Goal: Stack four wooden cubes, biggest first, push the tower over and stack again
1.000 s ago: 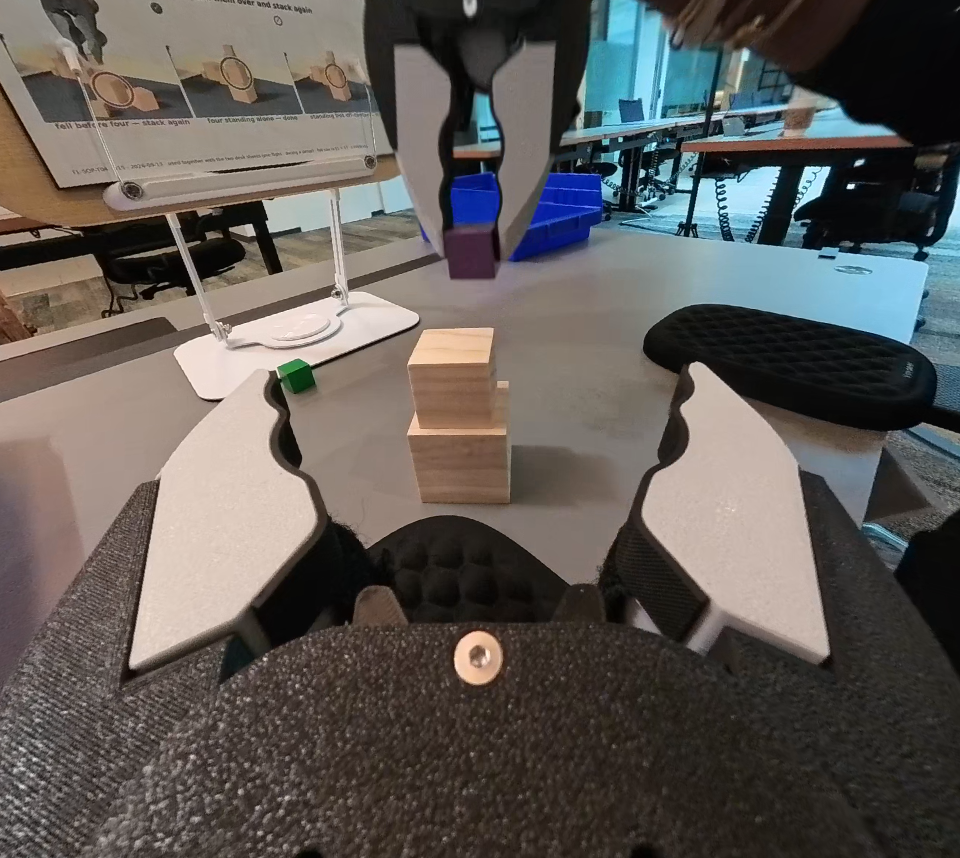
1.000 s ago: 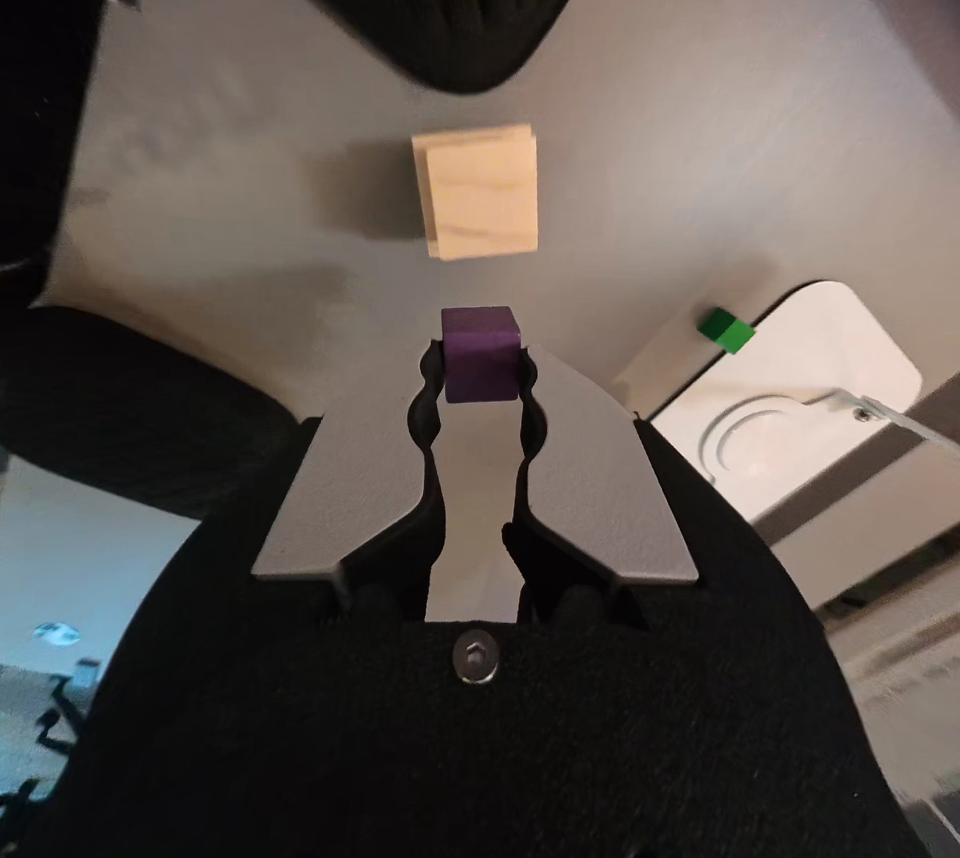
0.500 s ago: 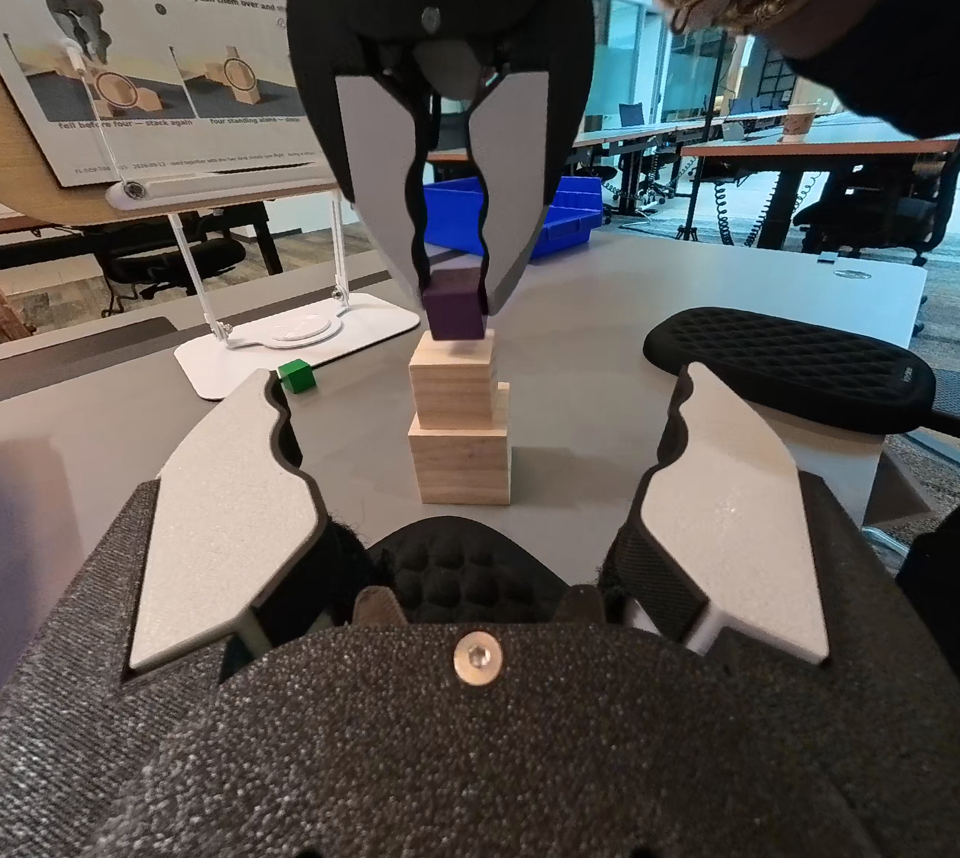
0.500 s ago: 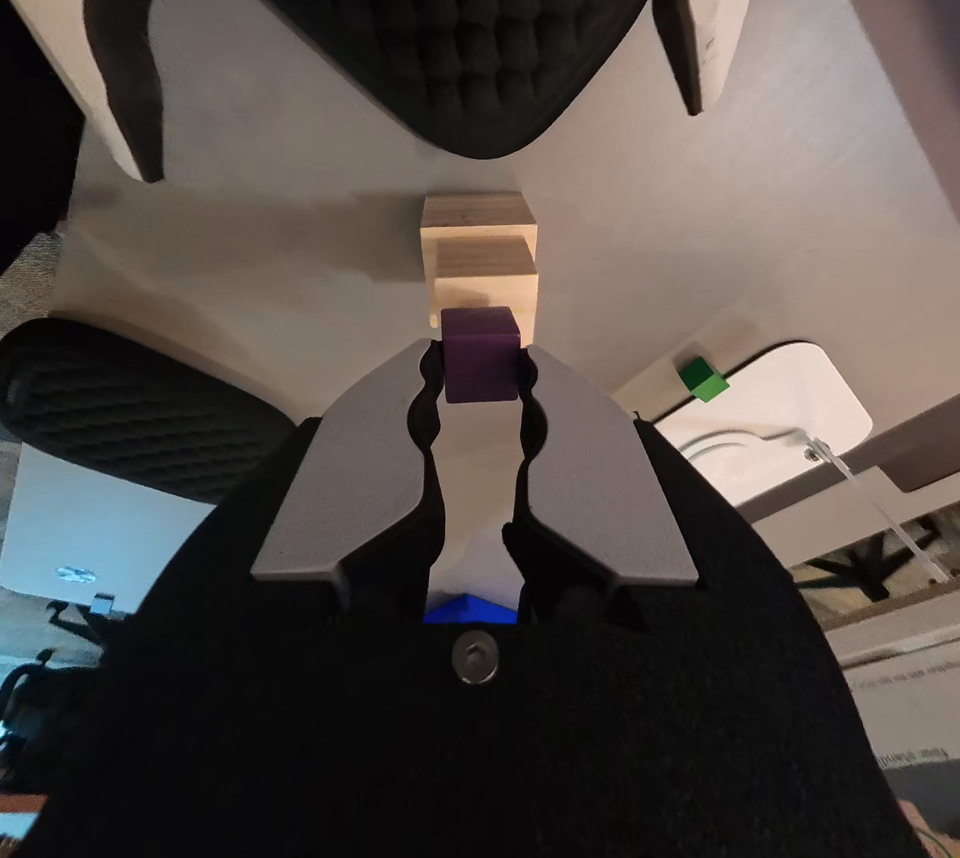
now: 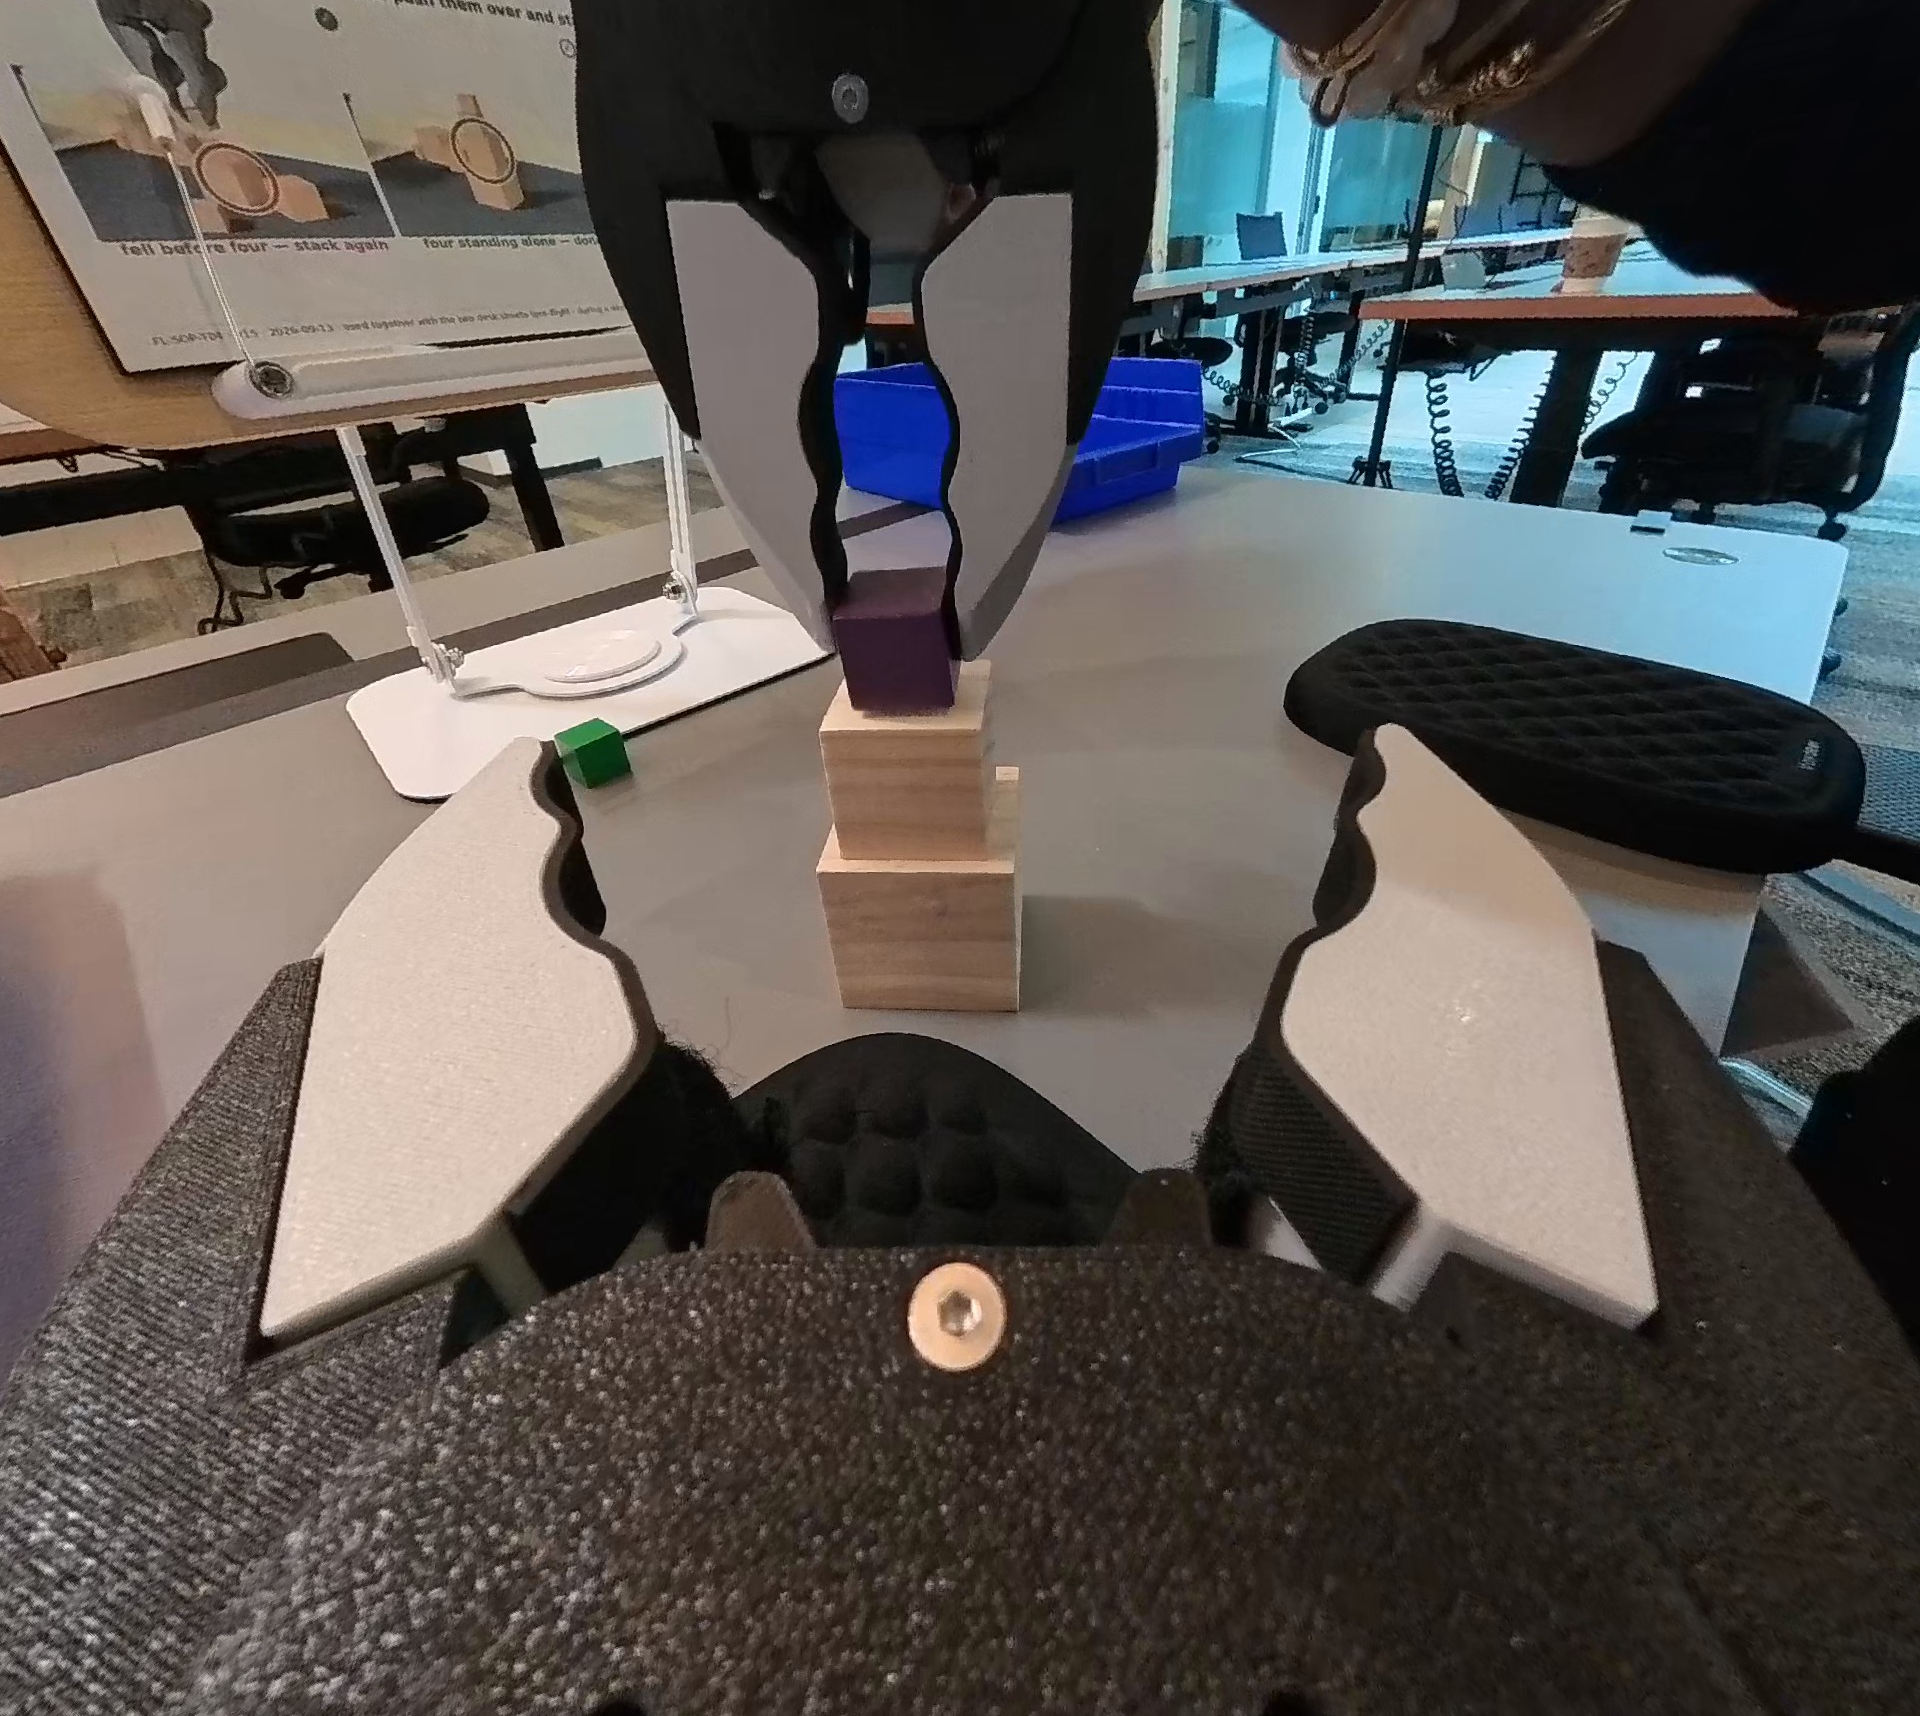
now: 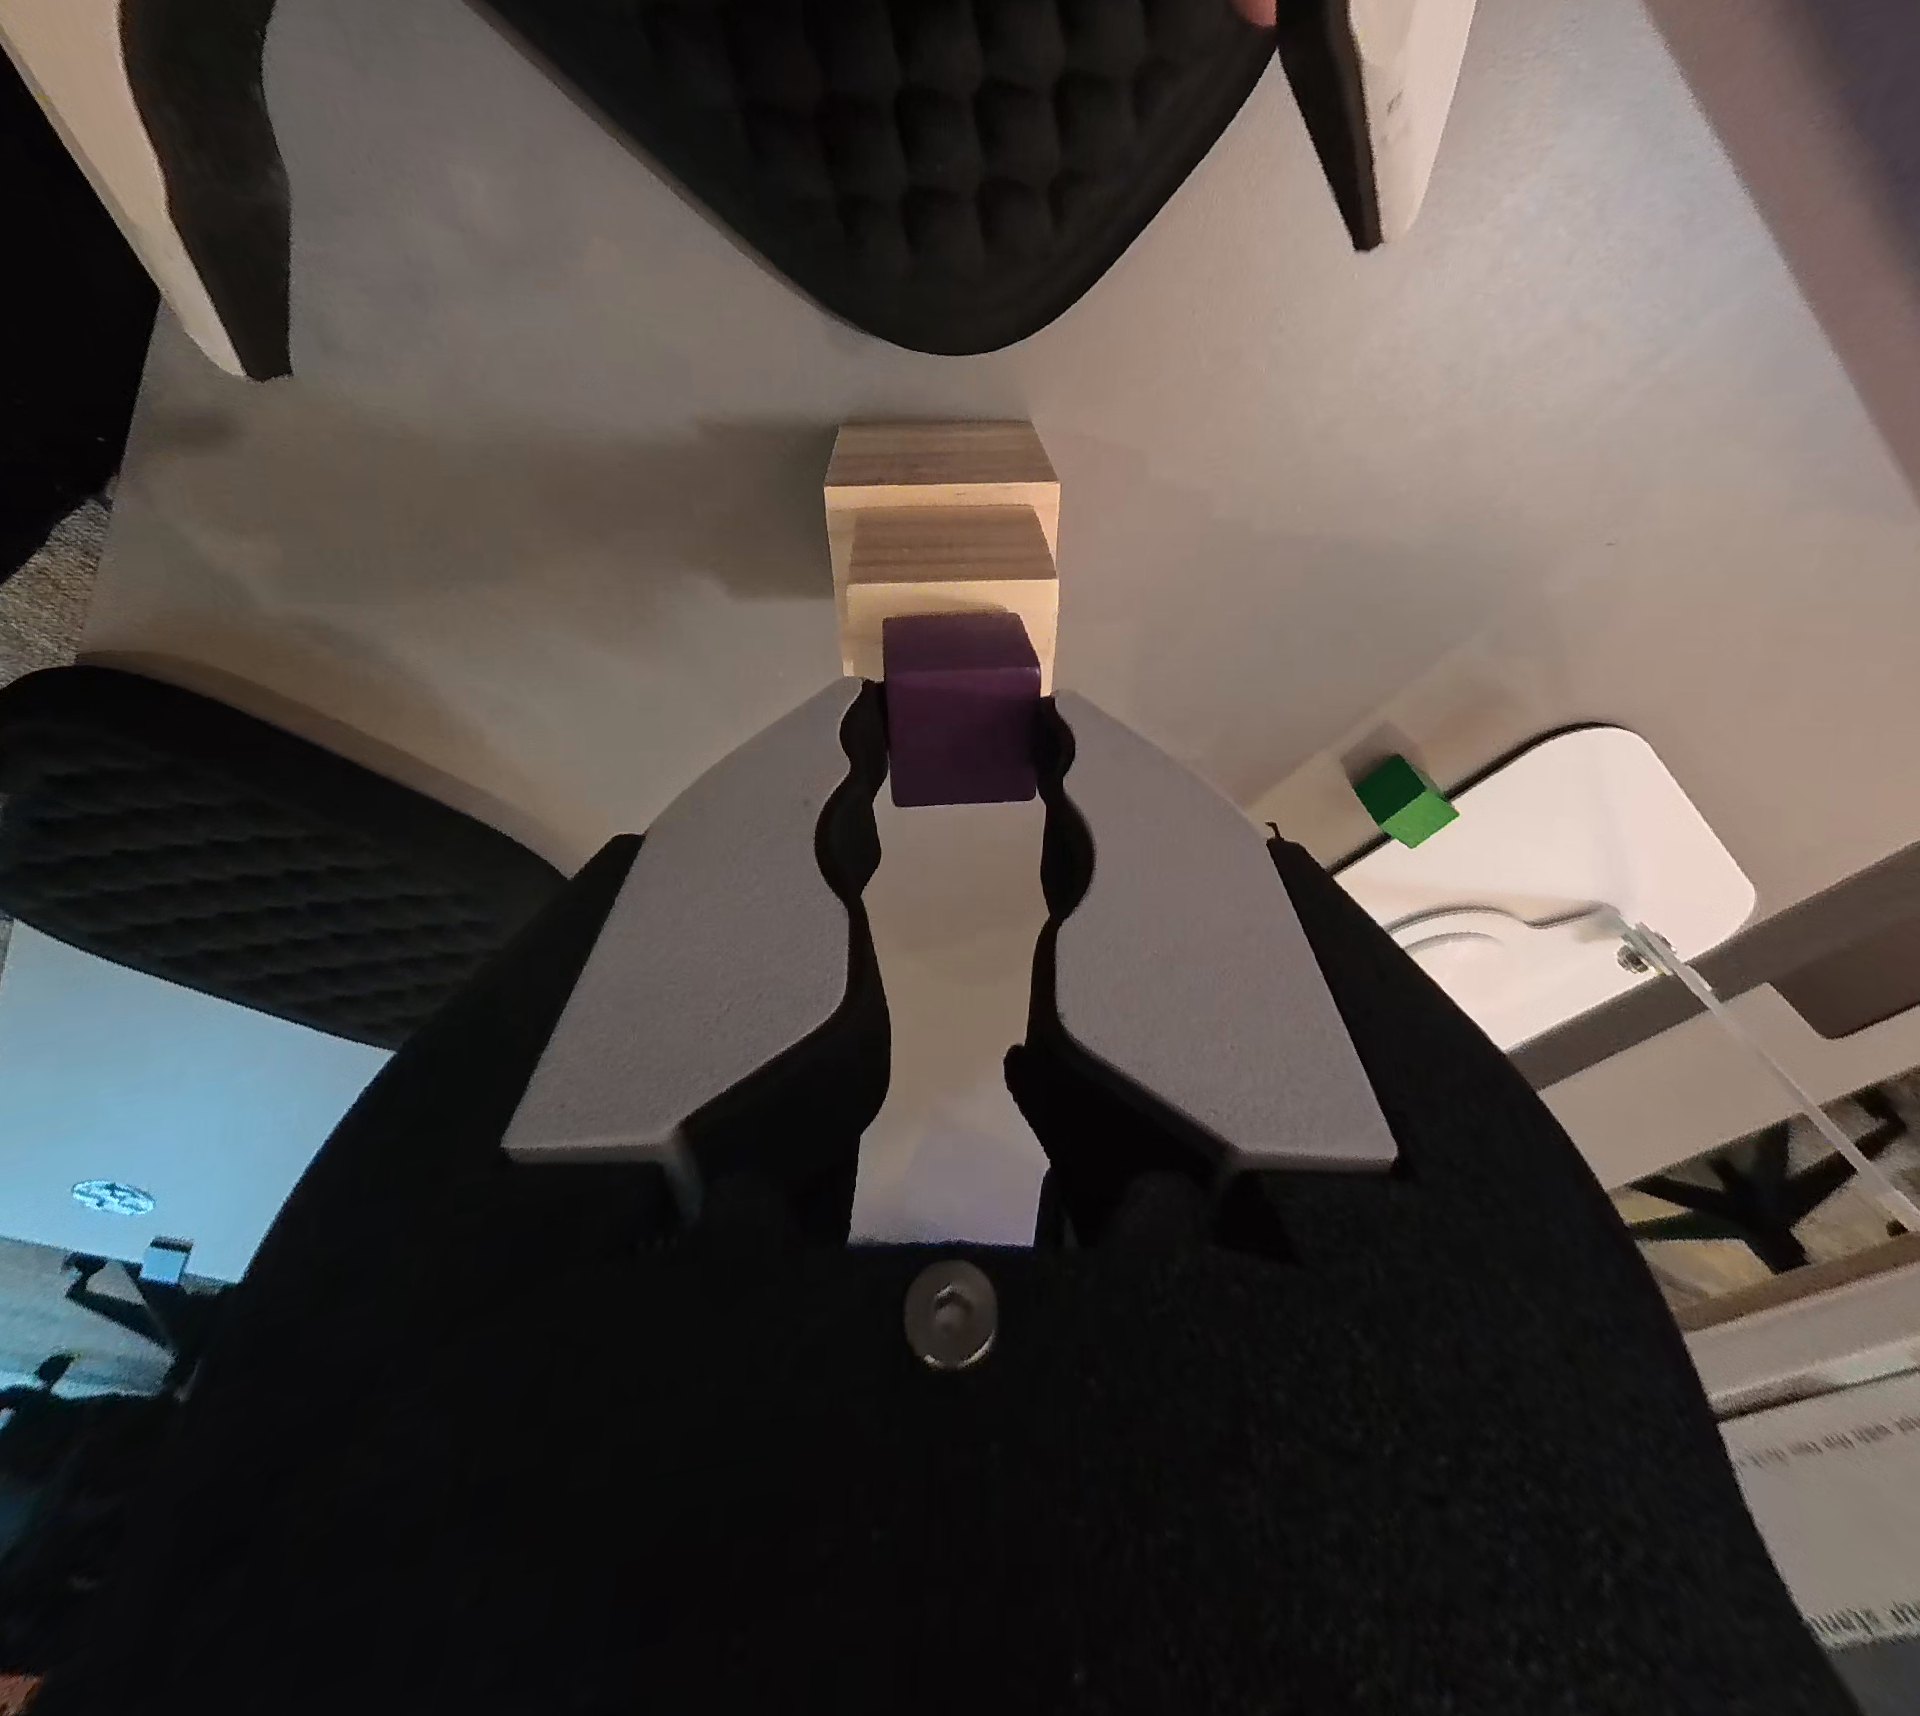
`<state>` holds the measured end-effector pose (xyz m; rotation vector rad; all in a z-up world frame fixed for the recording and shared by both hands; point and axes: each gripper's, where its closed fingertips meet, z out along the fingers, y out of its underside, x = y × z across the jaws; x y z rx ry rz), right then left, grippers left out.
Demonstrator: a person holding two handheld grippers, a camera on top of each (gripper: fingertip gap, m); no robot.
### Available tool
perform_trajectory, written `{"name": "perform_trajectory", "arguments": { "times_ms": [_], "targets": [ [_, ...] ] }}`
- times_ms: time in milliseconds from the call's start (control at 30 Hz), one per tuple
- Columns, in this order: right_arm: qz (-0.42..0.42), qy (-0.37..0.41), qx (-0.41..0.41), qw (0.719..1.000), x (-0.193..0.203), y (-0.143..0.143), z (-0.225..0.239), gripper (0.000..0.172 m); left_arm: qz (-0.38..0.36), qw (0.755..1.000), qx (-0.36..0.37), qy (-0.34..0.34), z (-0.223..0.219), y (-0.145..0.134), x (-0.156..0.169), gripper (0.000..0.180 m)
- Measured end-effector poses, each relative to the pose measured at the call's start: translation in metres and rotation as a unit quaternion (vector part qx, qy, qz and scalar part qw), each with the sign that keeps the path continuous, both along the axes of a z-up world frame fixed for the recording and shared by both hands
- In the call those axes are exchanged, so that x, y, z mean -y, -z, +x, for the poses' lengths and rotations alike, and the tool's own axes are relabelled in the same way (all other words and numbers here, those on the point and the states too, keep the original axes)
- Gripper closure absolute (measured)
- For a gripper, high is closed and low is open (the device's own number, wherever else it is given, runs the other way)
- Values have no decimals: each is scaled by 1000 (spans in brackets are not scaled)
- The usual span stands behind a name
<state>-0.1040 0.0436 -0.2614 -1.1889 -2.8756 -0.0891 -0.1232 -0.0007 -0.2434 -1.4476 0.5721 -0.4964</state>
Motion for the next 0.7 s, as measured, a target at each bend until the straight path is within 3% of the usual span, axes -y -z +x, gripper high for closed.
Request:
{"name": "perform_trajectory", "arguments": {
  "times_ms": [533, 700],
  "targets": [
    [-10, 11, -7, 1000, -1, 4, 2, 145, 1, 1000, 3, 2, 0, 0, 0, 47],
    [-28, 17, -15, 999, 4, 2, 2, 131, 1, 1000, 3, 2, 0, 0, 0, 47]
  ]
}}
